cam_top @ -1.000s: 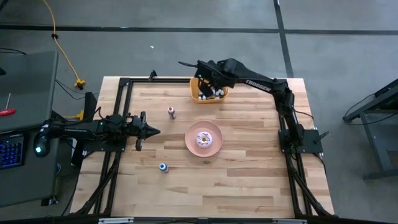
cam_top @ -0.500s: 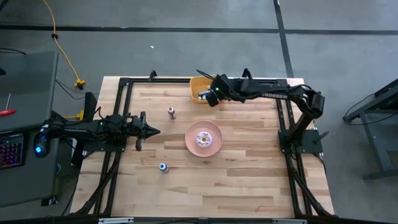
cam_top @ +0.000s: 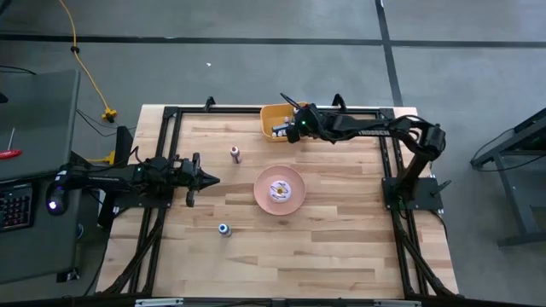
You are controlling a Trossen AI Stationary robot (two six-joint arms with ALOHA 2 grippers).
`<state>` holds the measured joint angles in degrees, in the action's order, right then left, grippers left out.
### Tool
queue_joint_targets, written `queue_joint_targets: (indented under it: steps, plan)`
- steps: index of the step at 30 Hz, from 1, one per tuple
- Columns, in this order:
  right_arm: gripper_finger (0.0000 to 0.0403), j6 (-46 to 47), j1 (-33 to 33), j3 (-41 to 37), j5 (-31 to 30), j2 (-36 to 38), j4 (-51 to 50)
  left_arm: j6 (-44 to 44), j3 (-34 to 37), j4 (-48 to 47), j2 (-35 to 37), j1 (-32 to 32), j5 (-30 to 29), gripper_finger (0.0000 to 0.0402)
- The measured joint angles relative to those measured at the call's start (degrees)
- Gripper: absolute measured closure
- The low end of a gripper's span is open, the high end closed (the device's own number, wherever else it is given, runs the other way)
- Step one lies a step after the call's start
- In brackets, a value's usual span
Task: Pick & Place food coloring
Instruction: Put the small black food coloring bottle into the orange bin
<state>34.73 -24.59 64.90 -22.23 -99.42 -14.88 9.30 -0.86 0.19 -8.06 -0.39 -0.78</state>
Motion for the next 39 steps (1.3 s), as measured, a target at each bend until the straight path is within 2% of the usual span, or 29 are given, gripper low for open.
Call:
queue_joint_targets:
  steps: [6, 11, 25, 34, 39]
  plan:
    - [0.0359, 1.8, -0.2, 0.0, 3.9, -4.1, 5.7, 0.0, 0.0, 0.0, 0.0, 0.0, 0.0, 0.0401]
    - [0.0359, 5.1, -0.2, 0.0, 4.3, -6.1, 5.8, 0.0, 0.0, 0.0, 0.0, 0.0, 0.0, 0.0401]
    - [0.0357, 6.4, -0.4, 0.0, 5.1, -8.0, 6.7, 0.0, 0.0, 0.0, 0.0, 0.0, 0.1, 0.0401]
    - [0.0319, 6.3, -0.5, 0.0, 4.8, -8.0, 5.1, 0.0, 0.0, 0.0, 0.0, 0.0, 0.1, 0.0401]
    - [0.0316, 5.3, -0.5, 0.0, 4.9, -8.1, 4.8, 0.0, 0.0, 0.0, 0.0, 0.0, 0.1, 0.0401]
